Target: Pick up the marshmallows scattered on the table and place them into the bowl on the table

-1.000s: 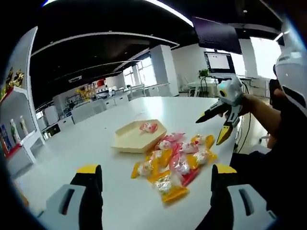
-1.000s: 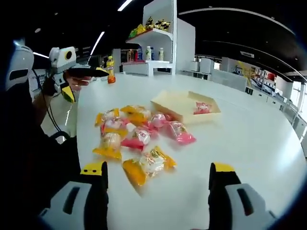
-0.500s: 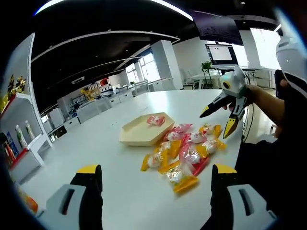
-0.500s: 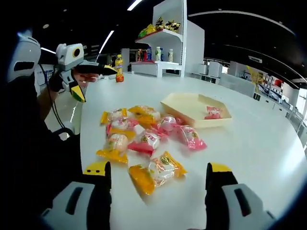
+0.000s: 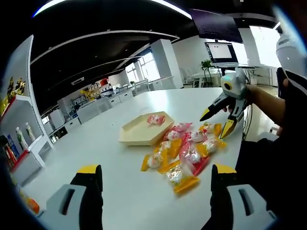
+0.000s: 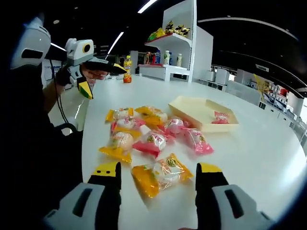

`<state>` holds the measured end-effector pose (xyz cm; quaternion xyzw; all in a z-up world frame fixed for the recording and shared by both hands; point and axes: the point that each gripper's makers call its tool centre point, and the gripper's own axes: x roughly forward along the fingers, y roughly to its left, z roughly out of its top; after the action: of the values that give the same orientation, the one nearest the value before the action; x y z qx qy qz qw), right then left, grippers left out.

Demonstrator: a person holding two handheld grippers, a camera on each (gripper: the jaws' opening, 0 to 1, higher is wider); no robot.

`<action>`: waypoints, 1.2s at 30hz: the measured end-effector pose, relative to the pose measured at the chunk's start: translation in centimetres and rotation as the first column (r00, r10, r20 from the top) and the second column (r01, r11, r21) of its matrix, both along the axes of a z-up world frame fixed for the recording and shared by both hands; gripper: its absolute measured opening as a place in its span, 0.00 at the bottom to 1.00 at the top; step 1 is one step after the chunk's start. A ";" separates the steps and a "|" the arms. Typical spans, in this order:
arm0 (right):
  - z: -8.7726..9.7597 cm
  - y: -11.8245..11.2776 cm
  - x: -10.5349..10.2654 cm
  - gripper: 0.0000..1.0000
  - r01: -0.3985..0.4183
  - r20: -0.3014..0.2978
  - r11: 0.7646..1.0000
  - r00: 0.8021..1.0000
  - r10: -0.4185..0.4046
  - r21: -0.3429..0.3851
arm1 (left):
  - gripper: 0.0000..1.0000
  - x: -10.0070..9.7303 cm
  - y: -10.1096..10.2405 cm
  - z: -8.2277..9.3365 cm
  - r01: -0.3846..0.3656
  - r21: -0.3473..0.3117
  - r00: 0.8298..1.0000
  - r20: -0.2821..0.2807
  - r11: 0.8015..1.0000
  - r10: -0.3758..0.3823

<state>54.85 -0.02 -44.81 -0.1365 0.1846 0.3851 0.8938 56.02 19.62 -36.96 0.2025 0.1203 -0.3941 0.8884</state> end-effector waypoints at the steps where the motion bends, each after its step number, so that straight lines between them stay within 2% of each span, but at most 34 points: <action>1: -0.1 0.0 0.0 0.62 -0.003 -0.001 1.000 1.000 0.003 -0.002 | 0.93 0.0 -0.1 0.1 0.001 -0.003 1.000 0.001 1.000 -0.001; 5: -0.2 -0.2 0.3 0.59 -0.002 0.012 1.000 1.000 0.002 -0.024 | 0.93 0.0 -0.3 0.1 0.005 0.000 1.000 0.005 1.000 -0.005; 11: -0.2 0.0 0.2 0.46 -0.013 0.032 1.000 0.999 0.014 -0.029 | 0.93 0.0 -0.4 -0.1 0.006 0.003 1.000 -0.001 1.000 -0.006; 23: -0.2 0.2 0.2 0.44 -0.011 0.025 1.000 1.000 0.012 -0.026 | 0.92 0.0 -0.4 -0.7 0.006 0.010 1.000 -0.013 1.000 -0.005; 36: -0.2 0.1 0.1 0.43 0.005 0.025 1.000 1.000 -0.004 -0.018 | 0.92 -0.2 -0.7 -0.2 0.010 -0.005 1.000 -0.011 1.000 -0.010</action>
<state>54.97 0.13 -45.05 -0.1487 0.1773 0.3798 0.8957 55.85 18.96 -37.18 0.1984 0.1233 -0.4000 0.8863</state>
